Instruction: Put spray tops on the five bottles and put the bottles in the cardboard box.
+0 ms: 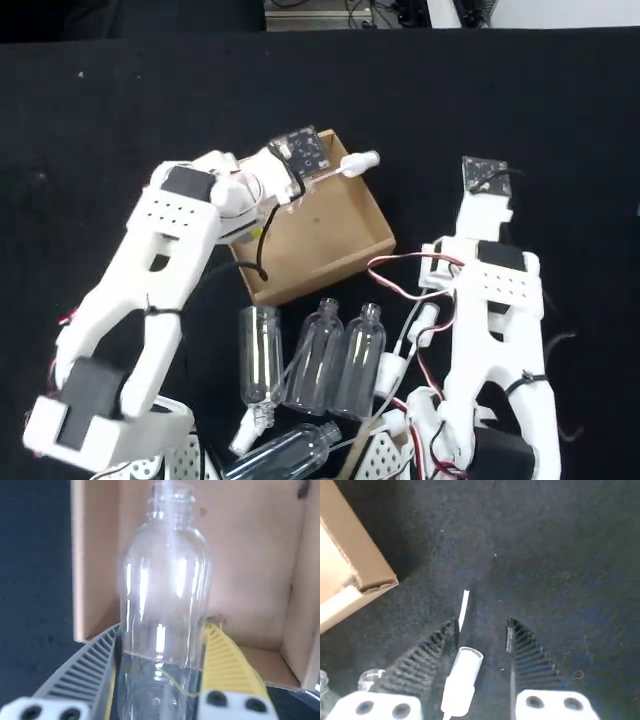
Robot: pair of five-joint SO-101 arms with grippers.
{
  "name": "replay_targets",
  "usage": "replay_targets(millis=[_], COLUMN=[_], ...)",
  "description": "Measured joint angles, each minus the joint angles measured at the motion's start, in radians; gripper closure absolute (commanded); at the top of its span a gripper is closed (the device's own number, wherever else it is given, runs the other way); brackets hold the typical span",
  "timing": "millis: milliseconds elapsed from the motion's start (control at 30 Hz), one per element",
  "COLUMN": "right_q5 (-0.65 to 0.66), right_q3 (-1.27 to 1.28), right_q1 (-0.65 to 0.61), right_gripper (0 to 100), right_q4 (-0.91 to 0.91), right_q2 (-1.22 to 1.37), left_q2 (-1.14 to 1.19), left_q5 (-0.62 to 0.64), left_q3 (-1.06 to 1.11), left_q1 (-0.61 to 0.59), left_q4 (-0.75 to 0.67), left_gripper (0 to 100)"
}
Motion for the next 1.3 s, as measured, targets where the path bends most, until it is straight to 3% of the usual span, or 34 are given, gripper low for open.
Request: replay_targets(millis=[200, 533, 767, 867, 967, 1067, 1300], right_q5=[-0.011, -0.051, -0.084, -0.092, -0.092, -0.092, -0.028], right_q3=[0.000, 0.000, -0.002, -0.025, -0.089, -0.158, -0.276], right_q1=[0.011, 0.012, 0.015, 0.041, 0.055, 0.052, -0.160], right_gripper=[86.8, 86.8, 86.8, 86.8, 86.8, 86.8, 86.6], right_q4=[-0.029, -0.035, -0.035, -0.035, -0.011, 0.057, 0.169], right_q2=[0.000, 0.000, 0.000, 0.000, 0.000, 0.000, 0.000], left_q2=[-0.173, -0.514, -0.848, -0.934, -0.956, -0.957, -0.968], left_q5=[0.095, 0.219, 0.235, 0.241, 0.292, 0.419, 0.727], left_q3=[0.023, 0.331, 0.555, 0.612, 0.675, 0.749, 0.961], left_q1=[-0.002, -0.078, -0.087, -0.149, -0.239, -0.353, -0.531], left_q4=[0.021, -0.009, -0.026, -0.038, -0.115, -0.232, -0.552], left_gripper=[85, 85, 85, 85, 85, 85, 85])
